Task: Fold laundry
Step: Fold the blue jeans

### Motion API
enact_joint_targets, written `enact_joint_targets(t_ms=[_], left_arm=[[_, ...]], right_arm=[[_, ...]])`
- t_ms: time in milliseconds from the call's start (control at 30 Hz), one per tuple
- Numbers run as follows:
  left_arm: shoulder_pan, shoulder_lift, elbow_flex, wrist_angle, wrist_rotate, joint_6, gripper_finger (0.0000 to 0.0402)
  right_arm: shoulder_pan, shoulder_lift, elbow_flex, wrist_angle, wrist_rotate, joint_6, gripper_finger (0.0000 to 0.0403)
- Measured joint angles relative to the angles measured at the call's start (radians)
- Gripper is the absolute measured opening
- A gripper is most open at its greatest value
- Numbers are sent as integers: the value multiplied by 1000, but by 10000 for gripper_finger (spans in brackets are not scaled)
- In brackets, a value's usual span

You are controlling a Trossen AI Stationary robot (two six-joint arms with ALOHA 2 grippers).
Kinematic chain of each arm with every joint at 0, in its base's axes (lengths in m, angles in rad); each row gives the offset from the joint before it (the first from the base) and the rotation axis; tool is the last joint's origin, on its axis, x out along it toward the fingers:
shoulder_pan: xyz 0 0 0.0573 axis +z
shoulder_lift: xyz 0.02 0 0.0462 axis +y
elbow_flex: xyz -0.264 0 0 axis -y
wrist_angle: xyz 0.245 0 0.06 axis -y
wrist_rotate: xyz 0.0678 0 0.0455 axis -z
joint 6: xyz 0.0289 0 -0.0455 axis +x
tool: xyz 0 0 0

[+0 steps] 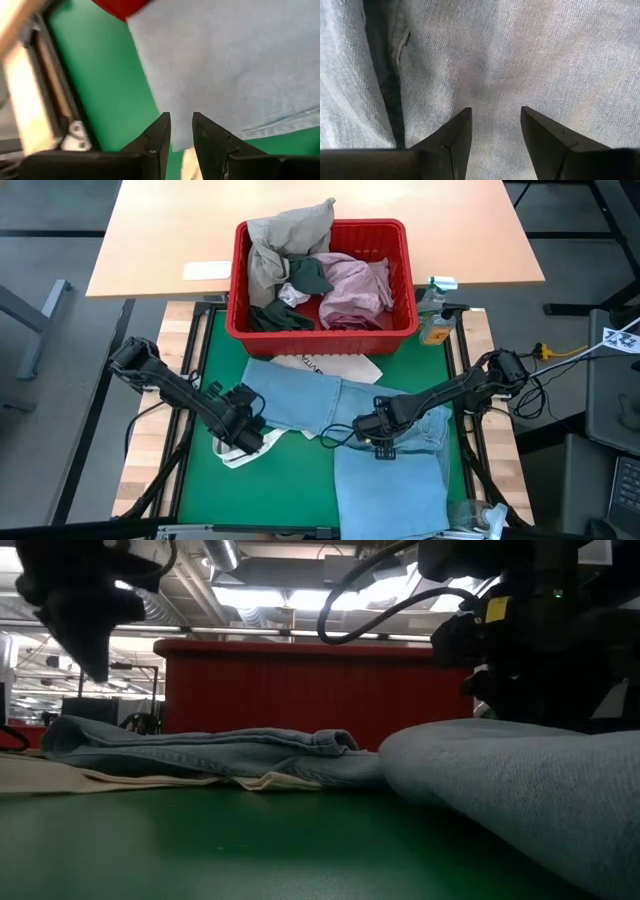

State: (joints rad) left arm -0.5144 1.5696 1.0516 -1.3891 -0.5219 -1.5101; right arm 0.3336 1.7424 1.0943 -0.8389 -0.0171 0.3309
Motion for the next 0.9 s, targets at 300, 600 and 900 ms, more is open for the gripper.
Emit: enact_joint_targets(t_ms=[300, 600, 900], left_arm=[[-1, 0, -237, 293, 180, -8, 77], [-1, -2, -267, 300, 278, -3, 77], [-1, -202, -76, 138, 273, 108, 77]], right_arm=[[0, 0, 0, 1, 2, 0, 170], [0, -1, 0, 2, 2, 1, 170], [0, -1, 1, 1, -1, 1, 170]])
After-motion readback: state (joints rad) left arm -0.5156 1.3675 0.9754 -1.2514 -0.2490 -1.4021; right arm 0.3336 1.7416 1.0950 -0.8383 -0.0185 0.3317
